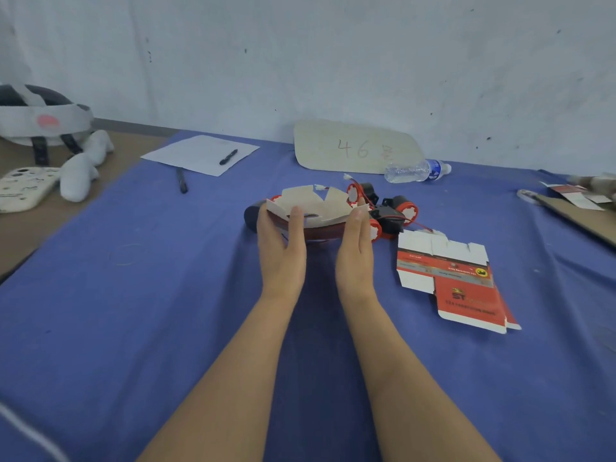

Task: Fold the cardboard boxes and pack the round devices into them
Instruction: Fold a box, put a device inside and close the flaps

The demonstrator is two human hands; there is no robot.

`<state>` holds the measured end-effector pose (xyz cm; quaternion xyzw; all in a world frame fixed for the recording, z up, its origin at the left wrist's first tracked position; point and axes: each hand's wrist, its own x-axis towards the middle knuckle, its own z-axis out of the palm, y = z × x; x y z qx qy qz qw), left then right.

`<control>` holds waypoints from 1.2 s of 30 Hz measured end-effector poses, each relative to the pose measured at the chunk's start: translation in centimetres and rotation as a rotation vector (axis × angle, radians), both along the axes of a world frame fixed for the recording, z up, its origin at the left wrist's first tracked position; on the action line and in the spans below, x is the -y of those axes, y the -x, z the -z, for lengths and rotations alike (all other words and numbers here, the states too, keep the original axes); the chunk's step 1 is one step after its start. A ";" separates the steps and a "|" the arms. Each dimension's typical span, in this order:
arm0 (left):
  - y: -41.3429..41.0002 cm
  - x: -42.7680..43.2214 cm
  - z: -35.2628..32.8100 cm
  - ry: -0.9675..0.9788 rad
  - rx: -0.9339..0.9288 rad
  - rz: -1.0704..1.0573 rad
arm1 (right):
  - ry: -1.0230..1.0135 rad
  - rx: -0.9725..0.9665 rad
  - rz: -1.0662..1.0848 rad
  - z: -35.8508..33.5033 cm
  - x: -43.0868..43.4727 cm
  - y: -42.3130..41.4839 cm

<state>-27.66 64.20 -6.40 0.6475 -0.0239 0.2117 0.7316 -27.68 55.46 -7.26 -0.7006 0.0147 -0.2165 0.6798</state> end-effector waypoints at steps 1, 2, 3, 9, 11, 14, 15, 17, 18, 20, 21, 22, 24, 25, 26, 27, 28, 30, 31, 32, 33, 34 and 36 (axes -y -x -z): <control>0.0 0.2 -0.1 -0.018 0.004 0.020 | -0.002 0.008 -0.022 0.0 -0.2 0.0; 0.2 0.4 -0.2 -0.043 0.005 0.054 | 0.000 0.019 -0.042 0.0 -0.4 0.1; 0.3 0.7 -0.2 -0.067 0.005 0.095 | 0.007 0.031 -0.057 -0.1 -0.7 0.2; 1.1 1.2 -0.9 0.131 -0.010 0.179 | 0.032 0.080 -0.019 -0.7 -0.8 0.7; 1.2 1.0 -1.1 0.138 0.006 0.161 | 0.042 0.092 -0.018 -0.9 -0.6 0.9; 1.2 0.8 -1.1 0.121 0.009 0.153 | 0.061 0.057 0.006 -0.6 -0.2 0.7; 1.2 0.8 -1.1 0.106 0.007 0.147 | 0.062 0.028 0.018 -0.6 -0.1 0.7; 1.3 0.8 -1.0 0.032 -0.005 0.121 | 0.068 -0.015 0.050 -0.5 0.3 0.6; 1.3 0.7 -1.0 -0.012 -0.011 0.102 | 0.072 -0.023 0.066 -0.6 0.4 0.5; 1.2 0.7 -0.7 -0.092 -0.012 0.067 | 0.072 -0.048 0.075 -0.5 0.5 0.3; 1.0 0.8 -0.4 -0.125 -0.018 0.057 | 0.083 -0.069 0.077 -0.4 0.5 0.3; 0.7 0.8 -0.1 -0.157 -0.032 0.047 | 0.109 -0.093 0.080 -0.3 0.5 0.2; 0.4 0.8 0.2 -0.195 -0.071 0.009 | 0.168 -0.113 0.079 -0.2 0.2 0.2; 0.2 0.8 0.3 -0.191 -0.086 -0.009 | 0.190 -0.102 0.060 -0.2 0.1 0.3; 0.0 0.7 0.4 -0.178 -0.097 -0.021 | 0.207 -0.079 0.032 -0.3 0.0 0.4; -0.2 0.6 0.4 -0.156 -0.109 -0.027 | 0.215 -0.048 -0.003 -0.5 -0.1 0.6; -0.3 0.5 0.5 -0.125 -0.122 -0.032 | 0.210 -0.018 -0.047 -0.8 -0.2 0.8; -0.5 0.2 0.5 -0.065 -0.141 -0.049 | 0.149 0.018 -0.144 -1.4 -0.6 1.1; -0.6 0.1 0.5 -0.050 -0.144 -0.053 | 0.080 0.003 -0.184 -1.5 -0.6 1.1; -0.6 0.1 0.5 -0.046 -0.144 -0.051 | 0.015 -0.024 -0.203 -1.7 -0.5 1.1; -0.5 0.2 0.5 -0.050 -0.144 -0.047 | -0.022 -0.050 -0.198 -1.7 -0.3 1.0; -0.4 0.2 0.5 -0.059 -0.147 -0.042 | -0.026 -0.081 -0.176 -1.8 -0.1 1.0; -0.2 0.4 0.4 -0.072 -0.154 -0.035 | -0.094 -0.139 -0.198 -1.8 0.3 0.7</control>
